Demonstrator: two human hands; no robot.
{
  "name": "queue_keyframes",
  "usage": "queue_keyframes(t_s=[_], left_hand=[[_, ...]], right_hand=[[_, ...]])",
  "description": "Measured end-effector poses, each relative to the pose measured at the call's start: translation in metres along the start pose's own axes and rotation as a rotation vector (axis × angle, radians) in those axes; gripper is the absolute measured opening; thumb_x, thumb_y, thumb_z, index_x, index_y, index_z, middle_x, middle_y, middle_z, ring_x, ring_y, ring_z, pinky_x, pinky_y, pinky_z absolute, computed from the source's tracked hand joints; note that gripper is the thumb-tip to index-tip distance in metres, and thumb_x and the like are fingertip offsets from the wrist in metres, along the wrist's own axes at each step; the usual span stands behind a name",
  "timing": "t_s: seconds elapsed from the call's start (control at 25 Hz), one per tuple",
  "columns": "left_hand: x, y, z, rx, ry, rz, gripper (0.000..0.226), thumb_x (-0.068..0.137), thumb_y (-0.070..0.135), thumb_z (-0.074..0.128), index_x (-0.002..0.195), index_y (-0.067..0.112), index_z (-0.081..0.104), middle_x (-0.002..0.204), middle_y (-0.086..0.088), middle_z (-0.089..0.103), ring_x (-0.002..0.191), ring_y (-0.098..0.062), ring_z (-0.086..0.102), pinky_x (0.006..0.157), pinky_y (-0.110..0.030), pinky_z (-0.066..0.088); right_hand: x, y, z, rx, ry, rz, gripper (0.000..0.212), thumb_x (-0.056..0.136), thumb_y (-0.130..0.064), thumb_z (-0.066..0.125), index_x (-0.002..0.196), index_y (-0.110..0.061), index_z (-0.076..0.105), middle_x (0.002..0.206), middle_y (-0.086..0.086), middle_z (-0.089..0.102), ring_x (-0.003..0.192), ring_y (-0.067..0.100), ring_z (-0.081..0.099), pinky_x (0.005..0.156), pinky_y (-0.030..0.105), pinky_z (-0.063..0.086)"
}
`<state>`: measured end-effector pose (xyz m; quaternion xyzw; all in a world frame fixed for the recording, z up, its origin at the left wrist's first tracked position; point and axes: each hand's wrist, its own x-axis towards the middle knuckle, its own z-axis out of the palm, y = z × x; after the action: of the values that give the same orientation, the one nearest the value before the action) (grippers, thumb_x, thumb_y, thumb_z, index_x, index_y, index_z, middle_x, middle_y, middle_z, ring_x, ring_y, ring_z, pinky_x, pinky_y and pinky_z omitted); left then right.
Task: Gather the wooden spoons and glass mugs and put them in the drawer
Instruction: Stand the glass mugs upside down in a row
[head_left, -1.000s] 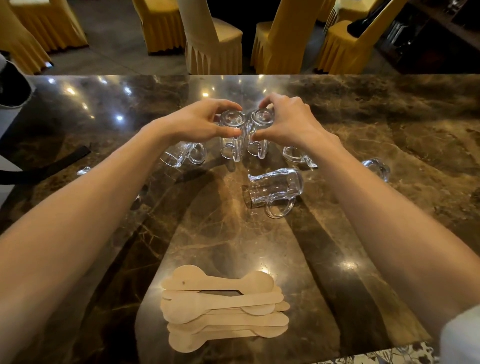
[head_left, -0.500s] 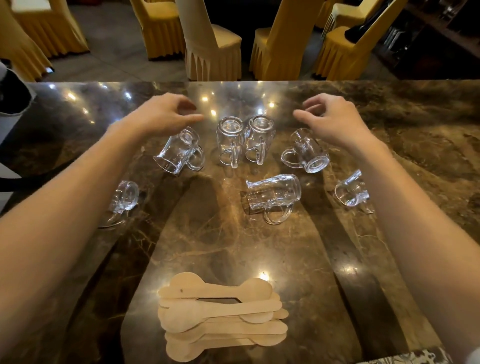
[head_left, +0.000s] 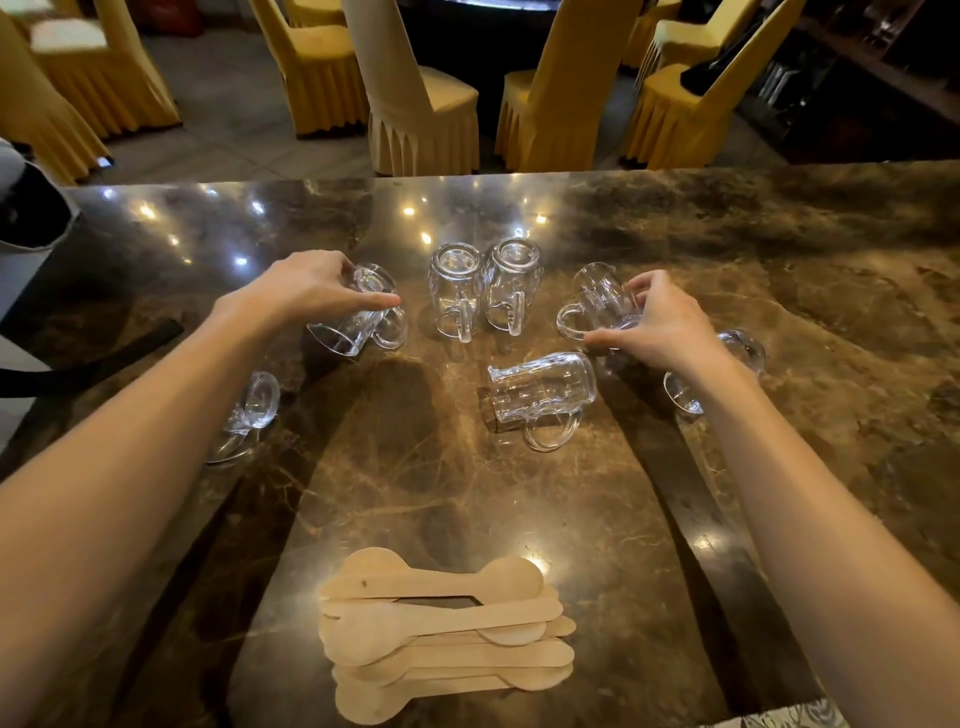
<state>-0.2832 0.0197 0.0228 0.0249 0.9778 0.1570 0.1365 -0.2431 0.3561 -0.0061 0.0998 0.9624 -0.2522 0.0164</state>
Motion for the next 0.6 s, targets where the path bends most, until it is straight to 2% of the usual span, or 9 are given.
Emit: queue_keyframes(t_s=[0.16, 0.24, 0.36, 0.48, 0.6], left_hand=[[0.005, 0.004, 0.002, 0.065, 0.011, -0.004, 0.1, 0.044, 0.083, 0.05, 0.106, 0.005, 0.057, 0.098, -0.009, 0.065, 0.088, -0.026, 0.059, 0.083, -0.042, 0.051], [0.009, 0.004, 0.002, 0.098, 0.022, -0.001, 0.089, 0.05, 0.079, 0.06, 0.099, 0.005, 0.062, 0.087, -0.006, 0.066, 0.077, -0.021, 0.059, 0.07, -0.037, 0.05], [0.011, 0.002, 0.002, 0.097, 0.054, 0.001, 0.066, 0.056, 0.07, 0.07, 0.085, 0.011, 0.063, 0.07, 0.005, 0.061, 0.063, -0.009, 0.053, 0.052, -0.026, 0.038], [0.008, -0.002, 0.002, 0.092, 0.05, 0.02, 0.056, 0.056, 0.068, 0.072, 0.074, 0.016, 0.061, 0.071, 0.002, 0.063, 0.064, -0.012, 0.056, 0.051, -0.027, 0.038], [0.003, -0.003, -0.003, 0.076, 0.056, 0.041, 0.06, 0.056, 0.068, 0.071, 0.086, 0.017, 0.061, 0.086, 0.0, 0.063, 0.077, -0.02, 0.058, 0.065, -0.033, 0.047]], right_hand=[[-0.001, 0.0, 0.004, 0.009, 0.067, -0.012, 0.077, 0.062, -0.04, 0.084, 0.123, -0.014, 0.044, 0.125, 0.01, 0.053, 0.112, 0.025, 0.052, 0.092, 0.039, 0.047], [-0.002, -0.001, 0.004, 0.006, 0.081, -0.021, 0.075, 0.063, -0.039, 0.084, 0.122, -0.015, 0.046, 0.125, 0.01, 0.052, 0.112, 0.024, 0.051, 0.093, 0.04, 0.046], [-0.005, -0.002, 0.001, -0.014, 0.113, -0.047, 0.07, 0.066, -0.038, 0.082, 0.124, -0.015, 0.05, 0.126, 0.01, 0.055, 0.115, 0.026, 0.051, 0.094, 0.04, 0.044], [-0.008, -0.006, -0.006, 0.013, 0.156, -0.06, 0.065, 0.07, -0.037, 0.08, 0.124, -0.013, 0.053, 0.126, 0.009, 0.059, 0.117, 0.026, 0.052, 0.097, 0.042, 0.043], [-0.008, -0.012, -0.014, 0.044, 0.188, -0.079, 0.063, 0.074, -0.037, 0.077, 0.126, -0.012, 0.051, 0.128, 0.008, 0.058, 0.119, 0.027, 0.052, 0.099, 0.044, 0.042]])
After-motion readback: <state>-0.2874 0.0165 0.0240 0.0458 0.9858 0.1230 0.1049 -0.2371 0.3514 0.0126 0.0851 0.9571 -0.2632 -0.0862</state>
